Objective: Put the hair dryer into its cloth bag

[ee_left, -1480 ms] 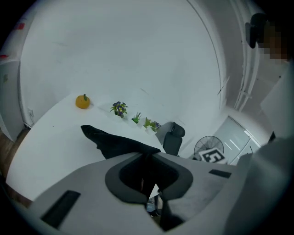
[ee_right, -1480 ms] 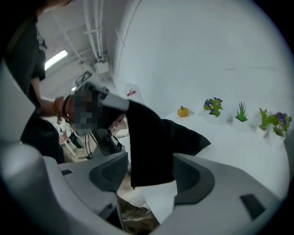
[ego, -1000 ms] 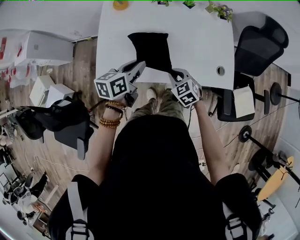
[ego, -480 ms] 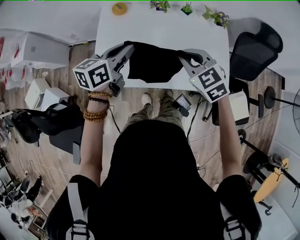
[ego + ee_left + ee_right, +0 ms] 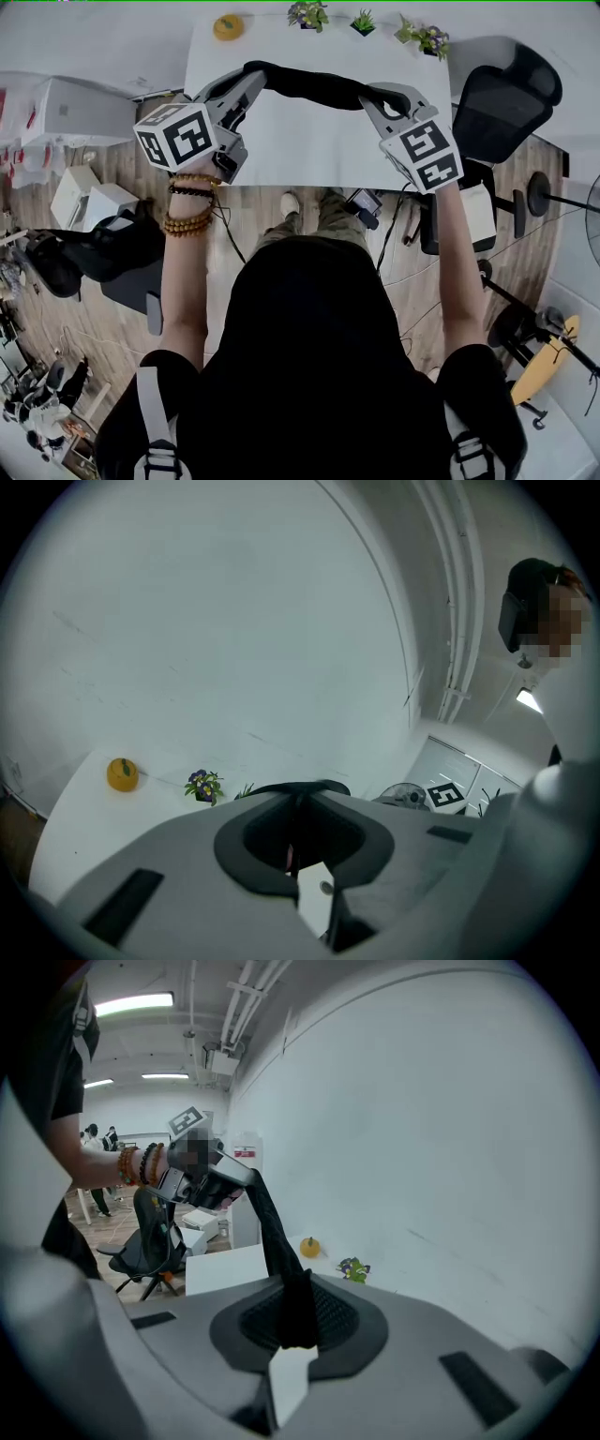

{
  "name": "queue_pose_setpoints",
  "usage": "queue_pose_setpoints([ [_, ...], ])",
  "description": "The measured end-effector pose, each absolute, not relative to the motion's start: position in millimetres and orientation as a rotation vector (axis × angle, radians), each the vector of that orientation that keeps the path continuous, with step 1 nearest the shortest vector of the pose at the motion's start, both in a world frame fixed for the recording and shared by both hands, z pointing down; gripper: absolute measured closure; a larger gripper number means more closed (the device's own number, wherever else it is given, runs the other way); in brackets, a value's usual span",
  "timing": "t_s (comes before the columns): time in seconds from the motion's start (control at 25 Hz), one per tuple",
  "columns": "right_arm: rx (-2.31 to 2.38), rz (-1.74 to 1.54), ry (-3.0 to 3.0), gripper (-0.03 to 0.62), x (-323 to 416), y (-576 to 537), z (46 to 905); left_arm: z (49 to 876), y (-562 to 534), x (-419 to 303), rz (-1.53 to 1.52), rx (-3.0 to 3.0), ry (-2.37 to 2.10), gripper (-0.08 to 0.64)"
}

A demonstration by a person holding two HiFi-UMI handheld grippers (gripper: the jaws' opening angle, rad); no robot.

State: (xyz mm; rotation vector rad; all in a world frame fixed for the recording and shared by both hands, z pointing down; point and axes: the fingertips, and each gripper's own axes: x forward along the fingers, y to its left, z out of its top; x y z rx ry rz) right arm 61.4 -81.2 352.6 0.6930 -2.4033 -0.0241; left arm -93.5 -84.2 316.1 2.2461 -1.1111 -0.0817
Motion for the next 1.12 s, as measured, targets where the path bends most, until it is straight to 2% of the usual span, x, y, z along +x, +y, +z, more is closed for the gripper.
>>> queue_pose_setpoints([
  [0.48,0.861,-0.080,-2.407,0.546,102.9,-148.2,318.8,301.5,-142.8,-53.0,-0.079,2.283,-1.076,0.520],
  [1.12,0.862,-0.130,-2.402,0.547,95.5,-216.3,321.7,314.1,-212.7,-62.6,-0.133,2.163,-1.206,0.520],
])
